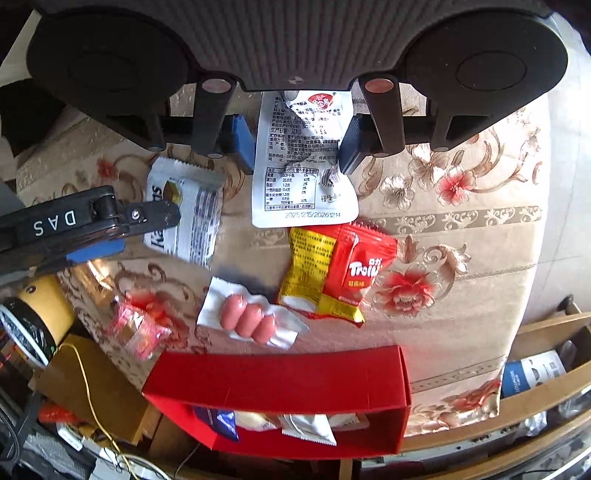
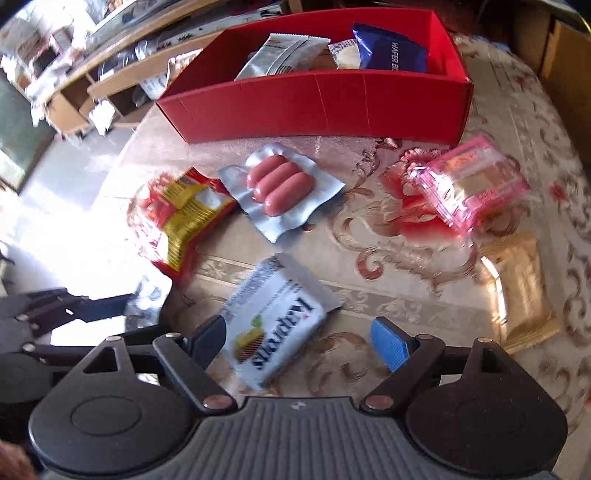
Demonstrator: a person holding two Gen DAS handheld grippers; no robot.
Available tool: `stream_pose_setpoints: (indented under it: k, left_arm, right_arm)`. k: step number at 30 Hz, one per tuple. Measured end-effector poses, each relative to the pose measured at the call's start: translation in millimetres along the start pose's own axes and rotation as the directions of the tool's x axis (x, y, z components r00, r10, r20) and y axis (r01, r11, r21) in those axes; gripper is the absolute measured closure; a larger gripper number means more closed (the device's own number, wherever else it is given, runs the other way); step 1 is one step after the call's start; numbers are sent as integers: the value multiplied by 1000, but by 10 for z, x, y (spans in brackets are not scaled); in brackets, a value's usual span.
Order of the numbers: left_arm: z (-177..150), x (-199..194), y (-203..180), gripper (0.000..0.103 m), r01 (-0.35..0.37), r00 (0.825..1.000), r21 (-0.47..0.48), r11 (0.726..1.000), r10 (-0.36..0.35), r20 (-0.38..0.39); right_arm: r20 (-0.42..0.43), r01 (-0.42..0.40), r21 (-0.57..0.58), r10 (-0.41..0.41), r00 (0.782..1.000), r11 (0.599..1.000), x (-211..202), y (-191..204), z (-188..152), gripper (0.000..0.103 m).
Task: Organize snacks
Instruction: 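Grasp the torn white wrapper with left tool while right tool grasps the white Kaprons wafer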
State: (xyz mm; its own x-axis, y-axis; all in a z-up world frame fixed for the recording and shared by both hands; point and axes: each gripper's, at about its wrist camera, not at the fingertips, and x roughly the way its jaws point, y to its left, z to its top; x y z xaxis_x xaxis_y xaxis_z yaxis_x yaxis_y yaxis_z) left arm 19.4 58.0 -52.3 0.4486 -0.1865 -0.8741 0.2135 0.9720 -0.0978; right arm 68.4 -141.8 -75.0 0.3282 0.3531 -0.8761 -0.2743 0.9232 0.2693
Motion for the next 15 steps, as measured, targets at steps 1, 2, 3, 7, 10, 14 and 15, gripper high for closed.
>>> stream_pose_setpoints:
  k: [1,2,3,7,10,14,15]
  left_arm:
    - [10,-4,13,48,2,1000,-10,1000,-2,7]
    - [15,-8,20,48,3,1000,-17,1000,-3,13]
    - [21,-10,25,48,5,1000,-21,1000,-5,15]
    - [20,-12,22,47,3,1000,-22,1000,-3,16]
    - [15,4,22,46,5,1000,-21,1000,-5,12]
    - [3,21,32,44,10,1000,-25,1000,-10,-3]
    - [-1,27,28,43,8,1000,-24,1000,-8,-6]
  right_arm:
    - [1,-14,21,14,1000,1000,1,7,-2,18]
    - [4,-23,40,23,1000,999,7,18,-4,18]
    - [6,-28,58,27,1000,998,21,33,-4,18]
    - [-3,-49,116,49,999,992,134,132,23,15]
    - [17,27,31,-27,999,999,184,282,59,19]
    - [30,143,-128,-141,990,981,203,367,46,35]
    - [34,177,-167,-174,984,970,202,366,29,39]
